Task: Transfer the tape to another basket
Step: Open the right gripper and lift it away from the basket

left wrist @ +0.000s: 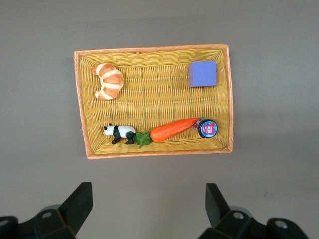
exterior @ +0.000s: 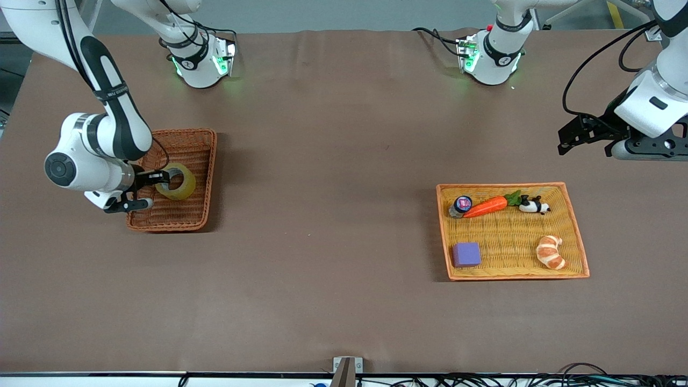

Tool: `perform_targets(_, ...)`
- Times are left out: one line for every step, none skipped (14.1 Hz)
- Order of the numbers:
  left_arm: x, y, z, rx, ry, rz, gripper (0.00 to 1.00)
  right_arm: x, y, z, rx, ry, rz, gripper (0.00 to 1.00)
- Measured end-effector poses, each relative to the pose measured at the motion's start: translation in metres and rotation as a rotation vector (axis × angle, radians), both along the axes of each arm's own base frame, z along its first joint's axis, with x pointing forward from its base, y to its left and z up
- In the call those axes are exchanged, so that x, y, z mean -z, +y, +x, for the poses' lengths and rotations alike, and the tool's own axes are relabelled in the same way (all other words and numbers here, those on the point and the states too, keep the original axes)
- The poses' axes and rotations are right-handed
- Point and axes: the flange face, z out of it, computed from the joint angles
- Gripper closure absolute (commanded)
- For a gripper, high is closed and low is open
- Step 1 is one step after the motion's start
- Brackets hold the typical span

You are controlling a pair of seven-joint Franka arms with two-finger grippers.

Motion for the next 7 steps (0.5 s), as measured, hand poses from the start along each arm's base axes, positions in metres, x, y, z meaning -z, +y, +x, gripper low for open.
perform_targets(0.001,0.0,0.0,0.0,0.001,0.0,0.0,-0.014,0.001,0.008,-0.002,-0.024,-0.002,0.0)
perform_targets(0.001,0.0,0.0,-0.001,0.002,0.0,0.0,-0.032,0.002,0.018,-0.006,-0.058,-0.005,0.0)
perform_targets(0.001,0.001,0.0,-0.001,0.002,0.0,0.0,-0.055,0.004,0.031,-0.013,-0.103,-0.008,0.0)
perform_targets(0.001,0.001,0.0,-0.001,0.002,0.0,0.0,-0.081,0.009,0.043,-0.022,-0.151,-0.012,0.0)
perform_targets(0.001,0.001,0.001,-0.001,0.002,0.0,0.0,-0.108,0.014,0.055,-0.026,-0.193,-0.016,0.0)
perform_targets(0.001,0.001,0.001,-0.002,0.002,0.0,0.0,-0.133,0.02,0.065,-0.019,-0.222,-0.02,0.0)
perform_targets(0.001,0.001,0.001,-0.002,0.002,0.0,0.0,-0.155,0.027,0.073,-0.001,-0.243,-0.028,0.0)
